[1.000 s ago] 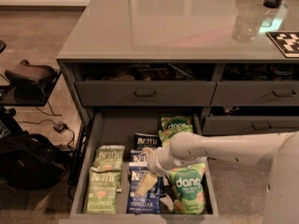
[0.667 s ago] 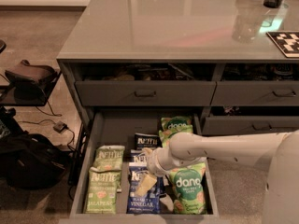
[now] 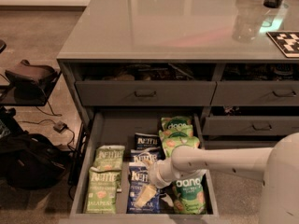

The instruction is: Pick blue chip bag from middle drawer and place on counter

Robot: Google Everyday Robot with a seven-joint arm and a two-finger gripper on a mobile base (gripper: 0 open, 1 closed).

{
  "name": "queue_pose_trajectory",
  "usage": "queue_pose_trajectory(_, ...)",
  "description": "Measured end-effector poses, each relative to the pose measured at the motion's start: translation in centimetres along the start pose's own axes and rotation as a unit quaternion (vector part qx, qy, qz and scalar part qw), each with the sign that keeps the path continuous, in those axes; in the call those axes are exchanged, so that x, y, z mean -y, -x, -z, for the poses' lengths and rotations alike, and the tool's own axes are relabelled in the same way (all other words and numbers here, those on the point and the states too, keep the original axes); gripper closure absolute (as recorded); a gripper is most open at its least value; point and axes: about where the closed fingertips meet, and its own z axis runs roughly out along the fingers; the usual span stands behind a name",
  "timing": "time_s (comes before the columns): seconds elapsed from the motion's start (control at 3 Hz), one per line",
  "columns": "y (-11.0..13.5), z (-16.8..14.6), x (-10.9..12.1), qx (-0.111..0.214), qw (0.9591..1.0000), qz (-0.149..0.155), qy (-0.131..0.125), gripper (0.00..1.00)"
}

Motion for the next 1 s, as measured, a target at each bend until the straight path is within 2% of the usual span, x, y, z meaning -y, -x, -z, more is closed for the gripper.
queue_pose_trajectory(0.67,-4.3,-4.2,-0.4,-0.007,0.9996,-0.026,0.008,0.0)
queue_pose_trajectory(1.0,-4.3,-4.2,-0.4,-0.007,0.9996,-0.026,0.008,0.0)
